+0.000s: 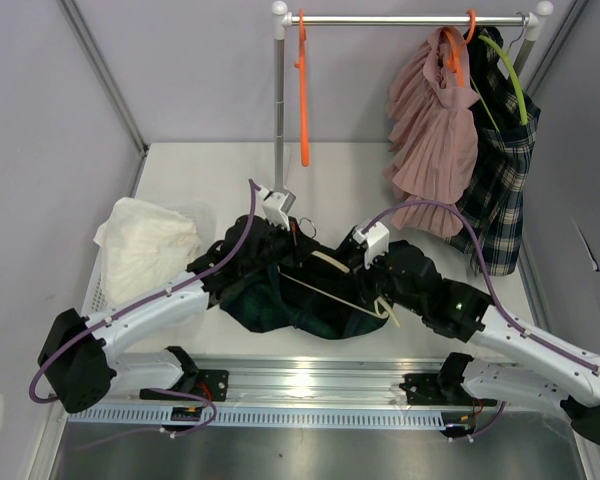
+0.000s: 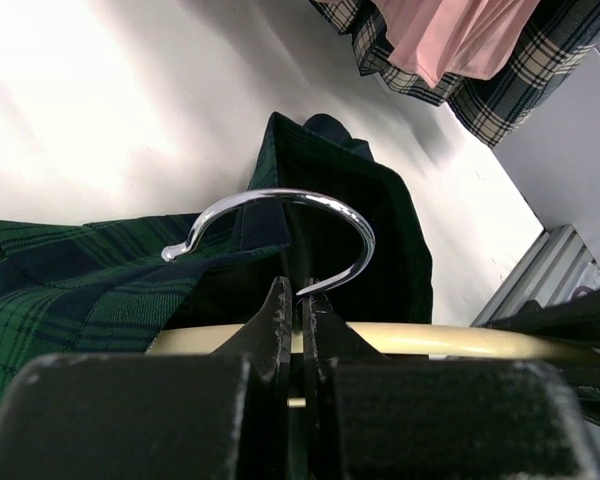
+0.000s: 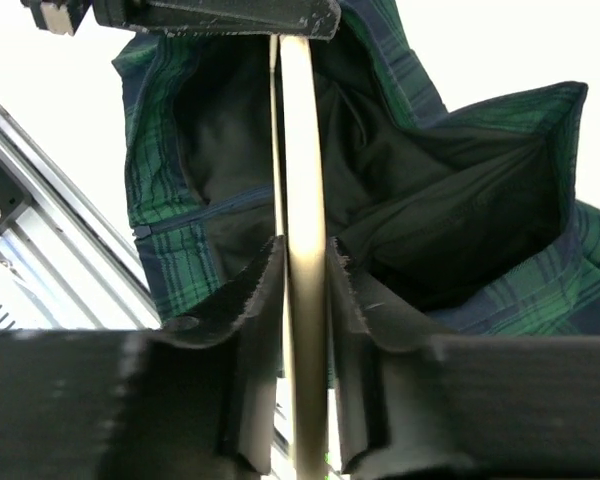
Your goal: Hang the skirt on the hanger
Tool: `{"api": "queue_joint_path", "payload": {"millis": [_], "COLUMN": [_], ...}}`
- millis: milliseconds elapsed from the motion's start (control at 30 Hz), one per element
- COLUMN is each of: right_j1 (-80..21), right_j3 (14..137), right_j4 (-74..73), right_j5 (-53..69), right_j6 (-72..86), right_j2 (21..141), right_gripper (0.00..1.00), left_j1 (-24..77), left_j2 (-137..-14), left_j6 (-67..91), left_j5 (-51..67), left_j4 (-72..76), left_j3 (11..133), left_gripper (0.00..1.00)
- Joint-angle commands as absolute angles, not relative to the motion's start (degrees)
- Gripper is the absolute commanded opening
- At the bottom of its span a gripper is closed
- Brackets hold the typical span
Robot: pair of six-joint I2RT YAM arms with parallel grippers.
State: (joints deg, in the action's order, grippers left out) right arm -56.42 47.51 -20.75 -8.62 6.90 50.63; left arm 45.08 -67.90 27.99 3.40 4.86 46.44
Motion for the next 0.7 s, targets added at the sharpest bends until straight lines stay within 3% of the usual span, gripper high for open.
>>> {"api": "queue_joint_path", "payload": {"millis": [0, 33, 100, 300, 567, 667], "right_j1": [-56.7, -56.6, -56.6, -56.4, -47.2, -37.5], "right_j3": [51.7, 52.0, 54.0, 58.2, 64.2, 64.4], "right_j4": [-23.4, -24.1, -27.2, -33.5, -42.4, -43.6], "right_j5": [-11.2, -11.5, -12.5, -18.1, -20.3, -12.2], "right_j6": [10.4, 10.8, 12.8, 16.4, 22.8, 23.2], "right_j2": [51.0, 51.0, 50.8, 50.2, 50.0, 53.5], "right_gripper": [0.35, 0.46, 0.56, 0.70, 0.74, 0.66], "left_j1": [45.2, 45.2, 45.2, 45.2, 45.3, 45.2], "left_j2": [-67.8, -67.7, -67.7, -67.6, -67.9, -67.9], "left_j6": [27.3, 27.3, 27.2, 27.2, 27.2, 27.2], "left_j5": [4.1, 4.0, 4.0, 3.4, 3.3, 3.0], "left_j4": [7.2, 7.2, 7.5, 7.3, 7.3, 7.4], "left_j3": [46.6, 46.6, 46.4, 46.6, 46.8, 46.9], "left_gripper": [0.00, 0.00, 0.00, 0.00, 0.00, 0.00]}}
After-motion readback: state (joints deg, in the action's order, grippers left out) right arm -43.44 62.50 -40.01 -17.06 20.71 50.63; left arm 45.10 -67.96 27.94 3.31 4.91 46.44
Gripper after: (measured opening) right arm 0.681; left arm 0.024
